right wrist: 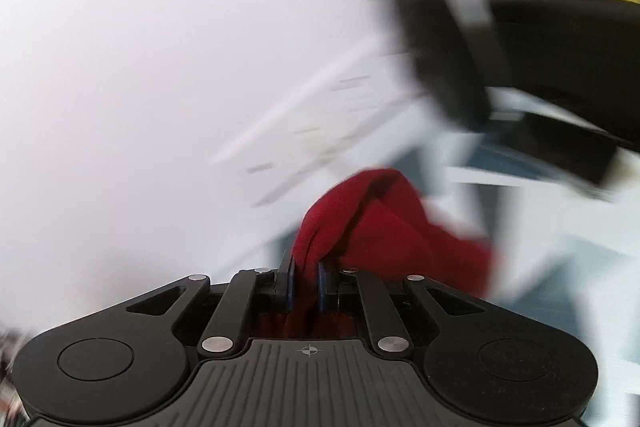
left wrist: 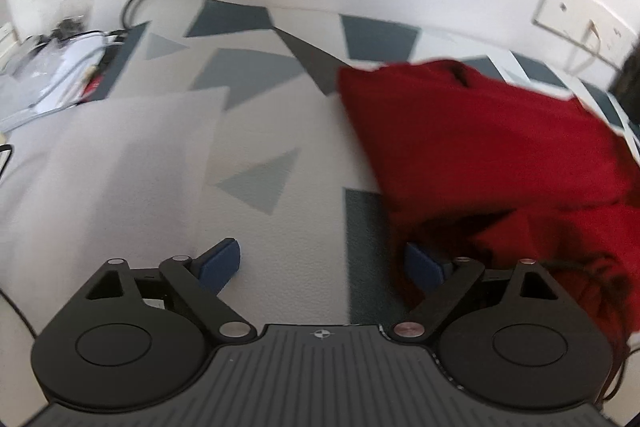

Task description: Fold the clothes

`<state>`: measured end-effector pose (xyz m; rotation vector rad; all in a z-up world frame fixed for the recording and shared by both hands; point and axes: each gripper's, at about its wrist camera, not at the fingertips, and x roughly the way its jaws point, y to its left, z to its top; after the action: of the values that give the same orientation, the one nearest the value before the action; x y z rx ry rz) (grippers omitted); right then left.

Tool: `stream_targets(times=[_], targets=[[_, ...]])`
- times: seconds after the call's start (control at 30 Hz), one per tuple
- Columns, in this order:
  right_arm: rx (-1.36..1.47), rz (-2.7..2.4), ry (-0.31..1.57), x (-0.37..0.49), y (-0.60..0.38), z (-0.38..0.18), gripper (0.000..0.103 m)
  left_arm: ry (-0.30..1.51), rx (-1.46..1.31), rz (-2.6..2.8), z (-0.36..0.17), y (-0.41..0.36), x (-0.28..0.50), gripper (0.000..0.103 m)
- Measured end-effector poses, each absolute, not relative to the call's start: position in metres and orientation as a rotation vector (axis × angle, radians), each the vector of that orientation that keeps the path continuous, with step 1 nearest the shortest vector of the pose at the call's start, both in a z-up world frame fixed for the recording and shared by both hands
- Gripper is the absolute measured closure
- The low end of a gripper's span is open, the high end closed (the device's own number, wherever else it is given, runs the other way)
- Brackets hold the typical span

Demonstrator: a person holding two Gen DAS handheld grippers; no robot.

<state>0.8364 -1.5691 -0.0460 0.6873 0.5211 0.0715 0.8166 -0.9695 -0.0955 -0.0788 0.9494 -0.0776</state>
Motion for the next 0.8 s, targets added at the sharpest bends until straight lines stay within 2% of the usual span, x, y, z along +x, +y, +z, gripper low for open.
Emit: stream_targets(times=[0.13, 0.33, 0.4, 0.5, 0.57, 0.6, 0.7, 0.73, 0.8], targets=[[0.607, 0.272, 0.614, 0.89, -1.494, -0.038, 0.094, 0.941, -0.101, -0.051, -0.097, -0.956, 0.815, 0.012], [0.407, 0.444, 0.801, 0.937, -1.391, -0.069, 0.091, 0.926, -0.166, -0.065, -0.098, -0.942, 0.811, 0.012], [0.351, 0.445, 0.843, 0.939, -1.374, -0.078, 0.07, 0.922, -0.177, -0.073, -0.096, -0.939, 0.81, 0.012], [0.309, 0.407, 0.842, 0.934, -1.368, -0.079, 0.046, 0.903, -0.196, -0.098, -0.088, -0.936, 0.811, 0.013], [0.345, 0.372, 0.792, 0.924, -1.384, -0.068, 0.039, 0.879, -0.205, -0.127, -0.079, -0.934, 0.812, 0.013], [0.37, 0.352, 0.768, 0.922, -1.395, -0.063, 0.039, 0.867, -0.21, -0.142, -0.074, -0.933, 0.813, 0.014], [0.445, 0.236, 0.739, 0.917, -1.435, -0.058, 0.038, 0.831, -0.224, -0.186, -0.059, -0.931, 0.815, 0.033], [0.462, 0.197, 0.737, 0.912, -1.449, -0.06, 0.039, 0.821, -0.23, -0.205, -0.054, -0.93, 0.817, 0.044], [0.48, 0.124, 0.737, 0.9, -1.475, -0.068, 0.039, 0.825, -0.253, -0.292, -0.042, -0.936, 0.825, 0.053]])
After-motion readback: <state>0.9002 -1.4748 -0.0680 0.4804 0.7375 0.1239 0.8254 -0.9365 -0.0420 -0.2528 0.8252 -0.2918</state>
